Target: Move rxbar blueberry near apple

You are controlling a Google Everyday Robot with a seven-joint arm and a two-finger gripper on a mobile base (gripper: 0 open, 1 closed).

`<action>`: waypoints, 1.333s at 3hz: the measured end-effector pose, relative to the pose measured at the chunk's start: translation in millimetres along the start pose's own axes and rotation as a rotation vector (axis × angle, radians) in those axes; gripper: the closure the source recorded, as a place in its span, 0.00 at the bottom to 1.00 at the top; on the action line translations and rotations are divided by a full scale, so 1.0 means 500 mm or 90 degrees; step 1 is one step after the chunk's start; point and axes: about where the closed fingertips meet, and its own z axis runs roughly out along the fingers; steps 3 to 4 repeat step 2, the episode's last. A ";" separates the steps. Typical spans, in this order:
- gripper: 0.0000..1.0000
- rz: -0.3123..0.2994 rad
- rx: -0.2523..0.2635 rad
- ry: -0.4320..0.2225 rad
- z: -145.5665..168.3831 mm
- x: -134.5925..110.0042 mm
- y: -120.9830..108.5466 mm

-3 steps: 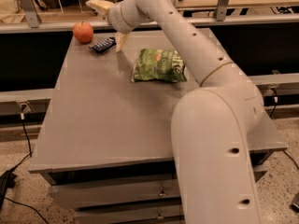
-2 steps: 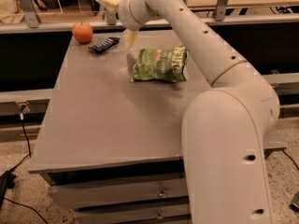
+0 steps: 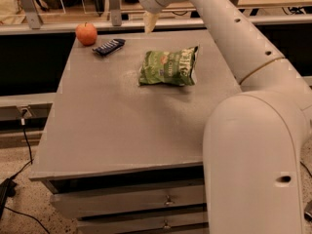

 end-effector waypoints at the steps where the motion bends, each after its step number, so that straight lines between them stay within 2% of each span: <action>1: 0.00 -0.005 0.034 0.008 -0.041 0.019 -0.042; 4: 0.00 -0.005 0.035 0.009 -0.041 0.020 -0.043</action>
Offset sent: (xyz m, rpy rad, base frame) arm -0.0008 -0.0078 0.0244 0.0268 -0.0368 0.0008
